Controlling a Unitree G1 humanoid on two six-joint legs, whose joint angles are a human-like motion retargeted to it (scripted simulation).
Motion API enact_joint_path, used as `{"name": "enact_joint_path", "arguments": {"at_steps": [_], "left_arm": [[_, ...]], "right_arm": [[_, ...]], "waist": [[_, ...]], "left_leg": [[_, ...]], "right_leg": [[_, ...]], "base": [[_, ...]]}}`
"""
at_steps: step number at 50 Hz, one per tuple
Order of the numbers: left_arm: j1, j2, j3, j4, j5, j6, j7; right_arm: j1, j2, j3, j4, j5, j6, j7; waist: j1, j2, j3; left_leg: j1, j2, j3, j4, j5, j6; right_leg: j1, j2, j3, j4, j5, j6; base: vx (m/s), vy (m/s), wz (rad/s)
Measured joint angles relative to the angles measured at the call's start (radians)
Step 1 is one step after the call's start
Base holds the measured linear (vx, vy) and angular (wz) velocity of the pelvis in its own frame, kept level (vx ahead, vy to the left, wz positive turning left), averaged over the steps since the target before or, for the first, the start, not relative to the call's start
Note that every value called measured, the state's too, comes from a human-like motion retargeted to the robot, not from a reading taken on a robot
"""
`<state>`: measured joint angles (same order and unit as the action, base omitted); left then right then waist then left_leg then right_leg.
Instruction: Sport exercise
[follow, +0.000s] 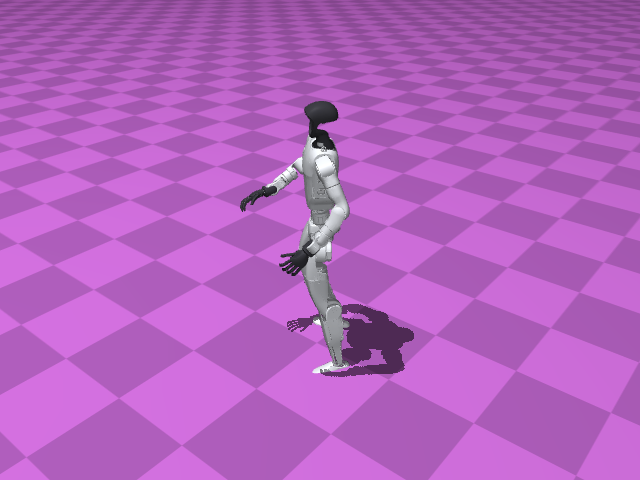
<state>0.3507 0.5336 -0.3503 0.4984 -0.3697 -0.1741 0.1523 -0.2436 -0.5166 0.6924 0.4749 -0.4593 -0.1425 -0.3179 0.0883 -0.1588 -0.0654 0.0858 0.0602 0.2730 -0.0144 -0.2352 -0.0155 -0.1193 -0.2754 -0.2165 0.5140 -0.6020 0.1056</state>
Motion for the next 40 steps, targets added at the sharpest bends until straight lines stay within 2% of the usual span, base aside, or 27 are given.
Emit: {"name": "enact_joint_path", "arguments": {"at_steps": [19,40], "left_arm": [[0.041,0.045,-0.096,-0.132,0.067,-0.013,-0.076],[0.071,0.115,-0.141,-0.229,0.140,-0.009,-0.127]], "right_arm": [[0.124,0.076,0.017,0.458,-0.102,0.014,0.023],[0.086,0.108,0.085,0.571,-0.180,0.027,0.025]], "waist": [[-0.049,0.011,-0.013],[-0.018,0.018,-0.027]], "left_leg": [[-0.065,-0.017,0.021,0.149,-0.070,-0.016],[-0.045,-0.022,0.056,0.150,-0.075,-0.001]], "right_leg": [[-0.058,-0.049,0.030,0.093,-0.080,-0.003],[-0.045,-0.040,0.065,0.032,-0.054,0.014]], "base": [[0.00,0.00,0.00],[0.00,0.00,0.00]]}}
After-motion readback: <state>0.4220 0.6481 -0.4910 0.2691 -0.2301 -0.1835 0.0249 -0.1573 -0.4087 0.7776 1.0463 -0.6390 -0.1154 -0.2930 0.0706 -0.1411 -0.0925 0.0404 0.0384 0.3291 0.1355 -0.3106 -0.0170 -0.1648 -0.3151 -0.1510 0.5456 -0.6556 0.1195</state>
